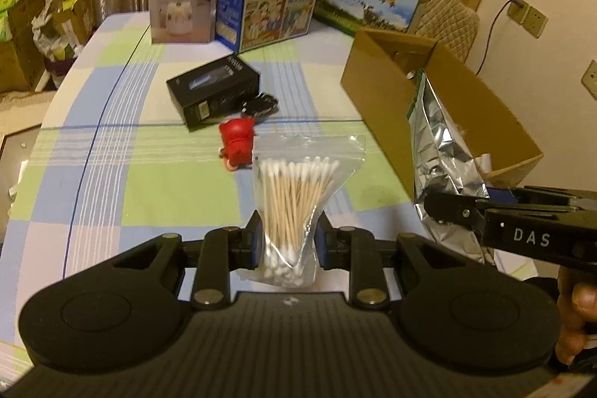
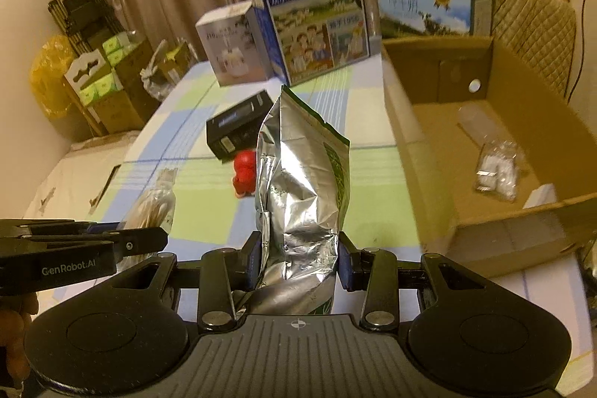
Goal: Organize objects
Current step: 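Lift and carry the foil bag and cotton swabs with both tools over the cardboard box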
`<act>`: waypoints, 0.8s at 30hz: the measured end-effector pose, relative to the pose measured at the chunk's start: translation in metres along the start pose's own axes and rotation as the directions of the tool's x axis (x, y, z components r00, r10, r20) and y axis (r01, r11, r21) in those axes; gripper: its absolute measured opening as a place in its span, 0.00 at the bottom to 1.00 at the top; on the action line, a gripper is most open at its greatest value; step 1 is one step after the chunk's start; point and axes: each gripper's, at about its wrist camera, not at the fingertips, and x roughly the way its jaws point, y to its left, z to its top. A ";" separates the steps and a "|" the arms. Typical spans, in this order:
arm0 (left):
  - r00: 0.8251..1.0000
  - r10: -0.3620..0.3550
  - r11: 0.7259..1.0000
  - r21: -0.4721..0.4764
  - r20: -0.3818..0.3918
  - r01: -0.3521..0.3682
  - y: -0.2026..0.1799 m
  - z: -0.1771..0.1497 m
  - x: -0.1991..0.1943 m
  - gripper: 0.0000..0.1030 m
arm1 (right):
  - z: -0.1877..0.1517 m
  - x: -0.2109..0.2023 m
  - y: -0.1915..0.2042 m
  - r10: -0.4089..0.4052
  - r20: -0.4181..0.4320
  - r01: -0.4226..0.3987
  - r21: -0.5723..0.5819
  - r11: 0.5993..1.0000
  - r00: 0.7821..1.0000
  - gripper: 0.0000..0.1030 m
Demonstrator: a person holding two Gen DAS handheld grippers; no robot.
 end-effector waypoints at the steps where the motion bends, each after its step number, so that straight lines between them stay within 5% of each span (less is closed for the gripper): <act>1: 1.000 -0.004 1.000 0.007 0.006 0.004 -0.004 0.001 -0.003 0.22 | 0.001 -0.006 -0.001 -0.002 0.009 0.002 -0.002 1.000 1.000 0.36; 9: 0.998 -0.045 0.997 0.067 0.041 0.042 -0.046 0.018 -0.017 0.22 | 0.011 -0.046 -0.021 -0.045 0.086 0.044 0.011 0.999 0.995 0.36; 24: 0.986 -0.160 0.976 0.157 0.046 0.151 -0.137 0.054 0.013 0.22 | 0.039 -0.095 -0.119 -0.208 0.166 0.192 0.110 0.975 0.964 0.36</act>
